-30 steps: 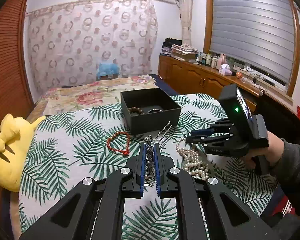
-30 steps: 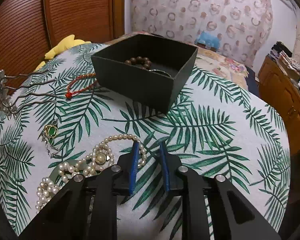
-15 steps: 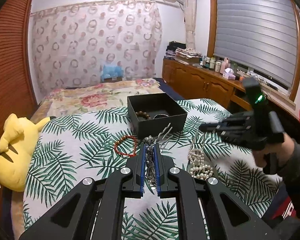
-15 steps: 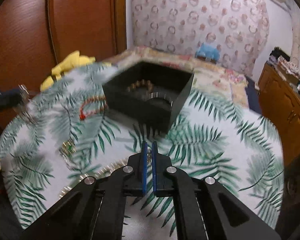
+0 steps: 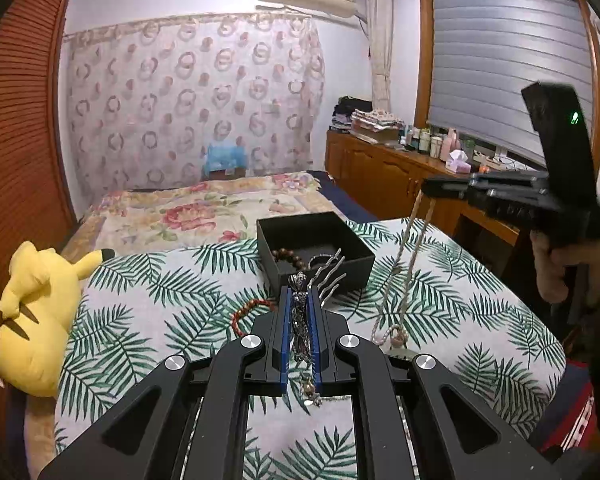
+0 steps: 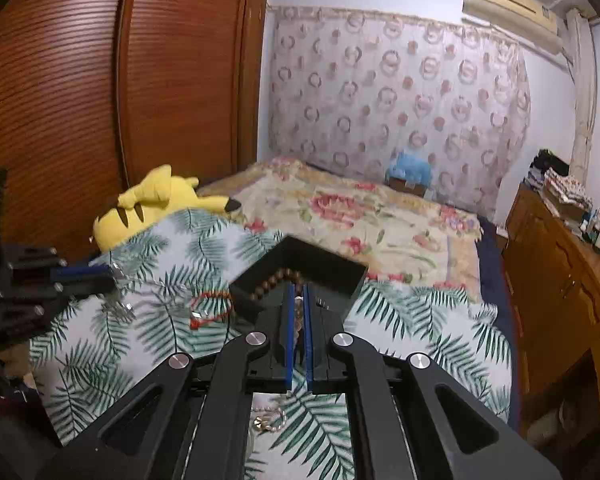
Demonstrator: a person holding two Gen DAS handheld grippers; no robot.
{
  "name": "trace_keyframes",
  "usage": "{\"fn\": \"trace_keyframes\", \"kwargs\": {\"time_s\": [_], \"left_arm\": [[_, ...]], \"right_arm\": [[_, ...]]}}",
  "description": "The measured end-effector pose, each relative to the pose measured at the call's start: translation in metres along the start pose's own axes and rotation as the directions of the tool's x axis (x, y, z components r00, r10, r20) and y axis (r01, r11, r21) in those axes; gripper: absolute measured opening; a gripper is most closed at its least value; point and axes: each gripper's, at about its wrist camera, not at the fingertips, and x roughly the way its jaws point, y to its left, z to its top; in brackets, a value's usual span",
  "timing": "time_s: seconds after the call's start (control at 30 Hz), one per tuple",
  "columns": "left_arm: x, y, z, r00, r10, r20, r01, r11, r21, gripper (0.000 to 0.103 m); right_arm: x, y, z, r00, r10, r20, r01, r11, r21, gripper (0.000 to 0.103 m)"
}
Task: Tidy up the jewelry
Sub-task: 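Carry the hairpins into the black box with the left gripper while the right lifts the necklace over it, then open both grippers to drop the hairpins and necklace into the box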
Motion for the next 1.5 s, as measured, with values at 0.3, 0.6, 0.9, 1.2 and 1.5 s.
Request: {"fn": "trace_keyframes", "kwargs": {"time_s": [0.3,0.6,0.9,1.2,1.5], "left_arm": [[0.010,0.003,0.017,1.000,0.002,0.014,-0.002,1.000,0.004,0.007],[0.034,0.008,0.045,1.000,-0.016,0.012,0.016,1.000,0.001,0.007],[0.067,0.018,0.067,0.999,-0.030,-0.015,0.030,0.999,-0.014,0.007],[0.102,0.022,0.069,0.996,-0.042,-0.073,0.040,0.999,-0.029,0.007],[0.129,0.023,0.072,0.990,-0.061,-0.125,0.058,0.998,-0.031,0.007]], "right_arm": [[-0.015,-0.014,0.046,0.997,-0.012,0.074,0.013,1.000,-0.014,0.005],[-0.012,-0.034,0.086,0.994,0.009,0.111,-0.007,1.000,-0.016,0.005],[0.019,-0.054,0.108,0.994,0.052,0.099,-0.051,0.999,-0.013,0.005],[0.068,-0.069,0.087,0.993,0.114,0.015,-0.114,0.993,0.034,0.005],[0.122,-0.071,0.031,0.987,0.122,-0.106,-0.110,0.988,0.110,0.007]]}}
